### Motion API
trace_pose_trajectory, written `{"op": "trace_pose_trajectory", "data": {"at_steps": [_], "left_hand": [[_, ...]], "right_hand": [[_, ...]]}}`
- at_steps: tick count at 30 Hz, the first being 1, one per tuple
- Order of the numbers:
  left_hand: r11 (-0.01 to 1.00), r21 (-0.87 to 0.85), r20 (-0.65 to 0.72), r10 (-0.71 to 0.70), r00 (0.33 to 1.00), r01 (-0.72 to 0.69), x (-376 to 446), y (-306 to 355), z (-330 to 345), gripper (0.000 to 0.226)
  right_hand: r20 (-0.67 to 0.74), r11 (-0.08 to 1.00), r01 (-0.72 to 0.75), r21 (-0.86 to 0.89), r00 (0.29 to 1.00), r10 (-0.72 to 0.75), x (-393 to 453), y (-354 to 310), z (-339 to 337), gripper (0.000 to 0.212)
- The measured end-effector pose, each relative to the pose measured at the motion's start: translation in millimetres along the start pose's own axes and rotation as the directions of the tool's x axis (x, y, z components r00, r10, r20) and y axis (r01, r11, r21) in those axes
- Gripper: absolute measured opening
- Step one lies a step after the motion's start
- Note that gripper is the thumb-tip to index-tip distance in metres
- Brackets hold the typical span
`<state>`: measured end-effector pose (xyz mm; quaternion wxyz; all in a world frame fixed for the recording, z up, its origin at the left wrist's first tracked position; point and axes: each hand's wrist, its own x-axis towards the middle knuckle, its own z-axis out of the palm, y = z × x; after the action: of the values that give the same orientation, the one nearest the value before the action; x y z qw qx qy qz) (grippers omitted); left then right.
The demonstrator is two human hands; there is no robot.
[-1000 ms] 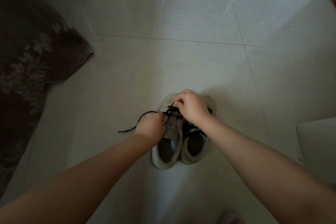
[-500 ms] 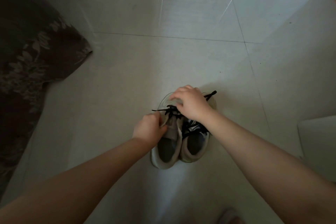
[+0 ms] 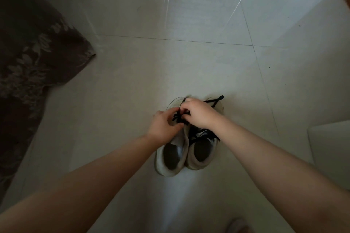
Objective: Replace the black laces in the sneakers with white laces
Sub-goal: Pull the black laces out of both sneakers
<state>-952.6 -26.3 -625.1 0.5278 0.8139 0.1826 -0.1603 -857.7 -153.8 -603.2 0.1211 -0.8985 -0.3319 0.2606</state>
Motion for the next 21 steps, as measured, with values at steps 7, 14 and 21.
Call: {"op": "trace_pose_trajectory", "data": {"at_steps": [7,14,21], "left_hand": [[0.959,0.042,0.075,0.277,0.958,-0.281,-21,-16,4,0.031],[0.873,0.235,0.097,0.417,0.904,-0.428,-31,-10,1,0.040],[0.865,0.499,-0.052,0.098,0.994,-0.059,-29,-10,-7,0.025]], "right_hand": [[0.073,0.959,-0.195,0.205,0.980,0.183,4,11,-10,0.007],[0.108,0.969,-0.184,0.162,0.980,0.168,7,0,-13,0.010],[0.112,0.953,-0.142,0.269,0.987,0.115,1,-11,-18,0.013]]}}
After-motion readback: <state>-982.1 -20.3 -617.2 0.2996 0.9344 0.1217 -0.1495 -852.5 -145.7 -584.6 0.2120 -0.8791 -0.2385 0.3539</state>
